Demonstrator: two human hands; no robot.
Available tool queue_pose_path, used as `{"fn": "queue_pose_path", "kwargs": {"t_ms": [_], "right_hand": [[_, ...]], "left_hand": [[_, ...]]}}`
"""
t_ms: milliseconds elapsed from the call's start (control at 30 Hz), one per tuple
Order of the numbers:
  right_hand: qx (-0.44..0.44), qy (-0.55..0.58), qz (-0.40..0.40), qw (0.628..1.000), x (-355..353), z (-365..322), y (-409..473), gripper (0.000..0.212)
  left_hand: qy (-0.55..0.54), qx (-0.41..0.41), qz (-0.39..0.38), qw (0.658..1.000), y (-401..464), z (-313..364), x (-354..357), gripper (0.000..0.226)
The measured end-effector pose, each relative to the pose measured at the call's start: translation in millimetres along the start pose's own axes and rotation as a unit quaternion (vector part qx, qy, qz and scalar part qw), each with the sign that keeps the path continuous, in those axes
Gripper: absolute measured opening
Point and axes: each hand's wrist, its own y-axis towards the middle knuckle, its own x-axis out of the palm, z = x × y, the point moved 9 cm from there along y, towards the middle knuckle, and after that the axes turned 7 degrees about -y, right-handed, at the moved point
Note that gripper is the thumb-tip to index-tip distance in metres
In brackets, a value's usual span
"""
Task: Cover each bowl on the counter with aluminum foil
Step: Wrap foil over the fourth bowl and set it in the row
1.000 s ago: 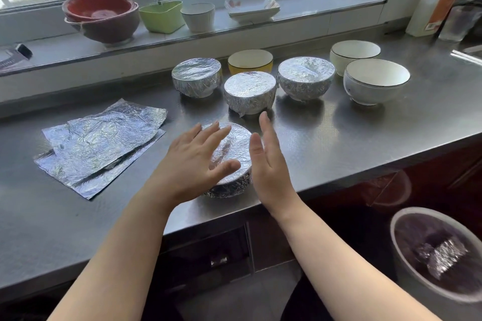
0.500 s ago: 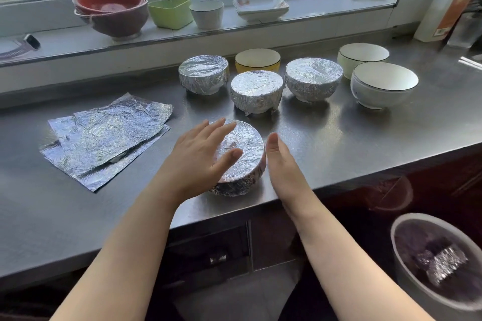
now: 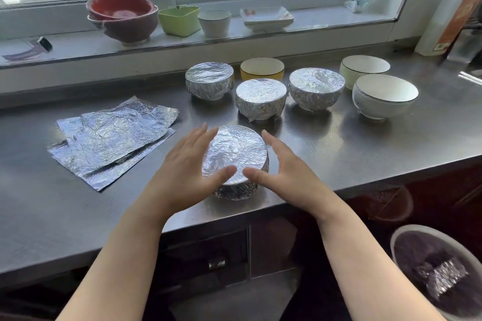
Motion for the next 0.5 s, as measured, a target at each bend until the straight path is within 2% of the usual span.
{"fn": "queue_pose_path", "kwargs": {"t_ms": [333, 500], "right_hand": [[-0.007, -0.050, -0.025, 0.998, 0.7, -5.7, 0.4, 0.099], [-0.019, -0.063, -0.027, 0.997, 1.8, -5.7, 0.6, 0.091]], "left_hand": [[0.008, -0.021, -0.017, 1.000, -10.1, -17.4, -2.8, 0.107], [-0.015, -0.025, -0.026, 0.999, -9.1, -22.0, -3.4, 0.109]]}}
